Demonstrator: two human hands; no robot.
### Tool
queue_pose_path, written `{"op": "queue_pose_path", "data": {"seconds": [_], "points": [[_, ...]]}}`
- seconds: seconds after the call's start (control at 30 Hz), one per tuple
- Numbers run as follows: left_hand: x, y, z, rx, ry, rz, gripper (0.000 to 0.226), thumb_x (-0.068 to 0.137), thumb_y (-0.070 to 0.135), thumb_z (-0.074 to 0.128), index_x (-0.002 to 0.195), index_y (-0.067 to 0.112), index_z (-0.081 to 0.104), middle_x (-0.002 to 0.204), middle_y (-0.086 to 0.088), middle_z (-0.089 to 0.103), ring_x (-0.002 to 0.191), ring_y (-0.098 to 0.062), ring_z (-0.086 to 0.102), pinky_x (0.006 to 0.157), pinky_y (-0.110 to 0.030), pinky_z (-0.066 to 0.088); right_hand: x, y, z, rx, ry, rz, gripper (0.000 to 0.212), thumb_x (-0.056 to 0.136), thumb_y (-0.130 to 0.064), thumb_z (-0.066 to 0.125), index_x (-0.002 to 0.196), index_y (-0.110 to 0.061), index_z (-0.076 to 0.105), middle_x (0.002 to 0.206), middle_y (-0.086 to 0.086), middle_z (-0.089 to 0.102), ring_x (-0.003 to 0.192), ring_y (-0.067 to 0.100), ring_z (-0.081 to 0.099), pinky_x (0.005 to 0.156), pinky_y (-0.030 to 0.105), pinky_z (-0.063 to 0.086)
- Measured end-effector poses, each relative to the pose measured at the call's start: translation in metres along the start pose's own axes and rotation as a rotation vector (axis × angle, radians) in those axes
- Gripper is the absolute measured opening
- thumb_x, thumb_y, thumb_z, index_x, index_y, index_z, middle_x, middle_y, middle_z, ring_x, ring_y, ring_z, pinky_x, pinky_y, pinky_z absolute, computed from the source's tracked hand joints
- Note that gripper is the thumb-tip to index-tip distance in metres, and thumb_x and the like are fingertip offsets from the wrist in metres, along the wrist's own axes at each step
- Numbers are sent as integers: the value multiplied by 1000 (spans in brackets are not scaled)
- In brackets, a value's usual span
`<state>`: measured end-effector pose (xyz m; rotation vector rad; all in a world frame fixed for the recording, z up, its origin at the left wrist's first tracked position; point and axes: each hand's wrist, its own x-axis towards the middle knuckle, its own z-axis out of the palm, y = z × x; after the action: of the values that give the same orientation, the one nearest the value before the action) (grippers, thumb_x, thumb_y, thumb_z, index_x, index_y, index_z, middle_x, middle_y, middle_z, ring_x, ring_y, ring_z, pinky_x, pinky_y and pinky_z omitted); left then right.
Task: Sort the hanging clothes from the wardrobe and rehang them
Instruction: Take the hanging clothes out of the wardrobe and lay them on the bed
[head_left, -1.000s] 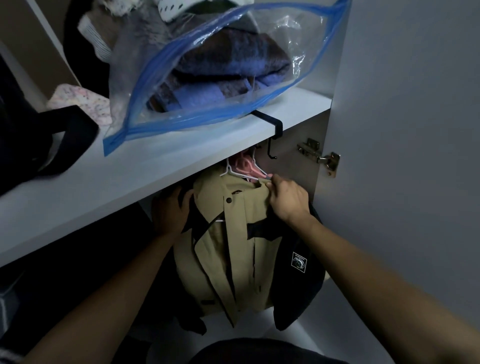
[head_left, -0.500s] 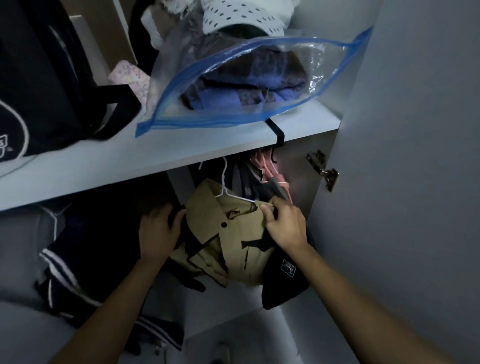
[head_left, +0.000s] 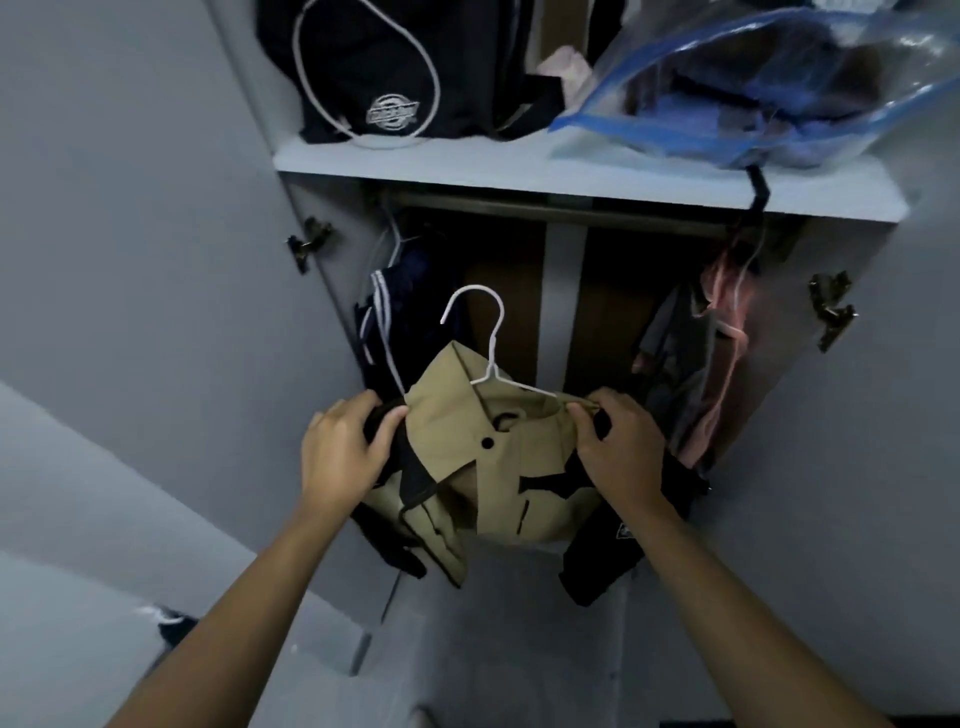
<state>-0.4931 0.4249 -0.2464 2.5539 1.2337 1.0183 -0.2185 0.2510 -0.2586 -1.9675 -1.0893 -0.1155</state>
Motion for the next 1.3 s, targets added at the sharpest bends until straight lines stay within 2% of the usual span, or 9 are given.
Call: {"op": "queue_pose_path", "data": {"seconds": [0.2,0.33,0.43,0.6,0.67,0.77,0.97,1.13,1.3], "points": [[-87,-39,-82,97,52,-185,46,101,60,49,77,20,54,63,5,57,59,-21,55,49,-36,45,-44,-67,30,138,-124,-116,16,95,-26,74,82,-19,68,76,-11,60,69,7,55,60,15,37],[-156,-62,-133,169,74,-351,46,98,59,50,72,23,45,60,8,50,60,-21,53,51,-34,41,-87,-104,60,201,-219,-206,16,94,-25,75,82,-17,70,76,-5,67,71,13,61,61,29,48],[-215,-74,-169,222,81,-470,46,96,62,49,70,25,40,56,10,46,58,-23,52,51,-33,39,-121,-133,79,248,-300,-277,17,92,-23,78,78,-17,69,72,-11,63,67,11,59,59,29,43],[-310,-77,-225,361,136,-641,45,96,58,52,72,20,46,60,4,57,63,-30,61,50,-34,39,-170,-183,109,347,-459,-418,21,91,-33,75,77,-19,69,73,-11,66,67,13,62,61,36,51],[-345,-70,-246,432,167,-711,47,96,58,54,72,19,45,60,2,56,64,-31,61,50,-36,40,-188,-206,119,403,-514,-476,23,90,-38,73,76,-20,69,73,-9,68,68,17,65,62,38,53],[-394,-54,-276,503,245,-800,46,97,53,57,71,23,34,56,5,44,59,-28,57,49,-33,29,-215,-244,132,470,-592,-598,23,89,-37,74,76,-19,69,72,-5,68,67,22,66,59,39,52],[-482,-9,-316,635,371,-1046,47,97,56,53,73,17,48,65,-2,57,66,-32,61,53,-42,44,-274,-312,143,604,-732,-818,16,87,-32,79,79,-21,71,76,-5,70,71,22,66,62,27,41],[-540,47,-336,732,510,-1220,45,96,55,54,72,16,49,64,-3,60,64,-33,62,51,-41,40,-334,-363,143,753,-869,-996,22,88,-38,72,78,-19,71,76,-6,70,70,20,66,61,28,45],[-588,100,-347,862,596,-1415,49,94,59,51,70,16,48,60,-2,60,62,-32,62,48,-38,38,-395,-405,128,857,-966,-1128,21,87,-35,74,76,-19,70,68,-12,61,63,15,58,59,25,33]]}}
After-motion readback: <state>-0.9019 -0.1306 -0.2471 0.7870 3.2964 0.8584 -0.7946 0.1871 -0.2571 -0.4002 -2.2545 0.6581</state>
